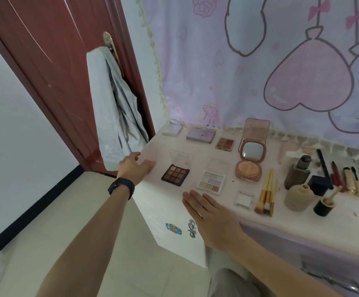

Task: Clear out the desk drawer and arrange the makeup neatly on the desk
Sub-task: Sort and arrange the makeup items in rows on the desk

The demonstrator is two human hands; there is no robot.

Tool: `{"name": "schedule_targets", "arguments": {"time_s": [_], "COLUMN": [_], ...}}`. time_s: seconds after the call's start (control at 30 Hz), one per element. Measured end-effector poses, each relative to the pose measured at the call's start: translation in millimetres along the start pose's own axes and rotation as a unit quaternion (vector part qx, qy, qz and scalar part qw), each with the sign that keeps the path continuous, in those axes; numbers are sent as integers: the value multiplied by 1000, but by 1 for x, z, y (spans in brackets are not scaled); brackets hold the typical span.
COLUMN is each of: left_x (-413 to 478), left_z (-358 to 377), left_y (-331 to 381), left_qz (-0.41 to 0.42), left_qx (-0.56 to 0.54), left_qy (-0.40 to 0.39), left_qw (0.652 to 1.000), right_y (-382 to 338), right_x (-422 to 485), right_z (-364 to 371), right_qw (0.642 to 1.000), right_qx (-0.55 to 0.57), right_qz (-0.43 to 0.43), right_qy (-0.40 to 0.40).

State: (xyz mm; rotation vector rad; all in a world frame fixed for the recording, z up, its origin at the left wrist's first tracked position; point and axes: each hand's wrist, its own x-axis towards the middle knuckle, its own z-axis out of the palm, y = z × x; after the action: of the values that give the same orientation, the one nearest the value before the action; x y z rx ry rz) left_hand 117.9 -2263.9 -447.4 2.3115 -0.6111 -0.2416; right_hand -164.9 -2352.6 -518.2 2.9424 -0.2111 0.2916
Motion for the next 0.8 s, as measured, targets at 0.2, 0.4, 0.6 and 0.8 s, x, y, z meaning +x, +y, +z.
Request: {"name": "schedule_targets", "arguments": {"time_s": [0.2, 0.4, 0.6, 0.8], "left_x": [23, 53, 87, 105], "left_z": [-15, 36, 117, 147], "left_y": [61, 149, 177, 170], "left_qz": [110, 198, 175, 144], "left_qx": [21, 163, 293, 287], "left_qy": [55, -96, -210, -208], "left_qw": [992, 962, 916, 924], "right_y": [12, 24, 24, 24], "right_x": [1, -1, 0, 0], "right_z": [-1, -6, -5, 0], "right_qw": [999, 996, 997, 998], "right_qx": [10, -6, -19, -32], "right_qz": [-37, -76, -63, -56], "right_qy": [-34, -49, -30, -18]}}
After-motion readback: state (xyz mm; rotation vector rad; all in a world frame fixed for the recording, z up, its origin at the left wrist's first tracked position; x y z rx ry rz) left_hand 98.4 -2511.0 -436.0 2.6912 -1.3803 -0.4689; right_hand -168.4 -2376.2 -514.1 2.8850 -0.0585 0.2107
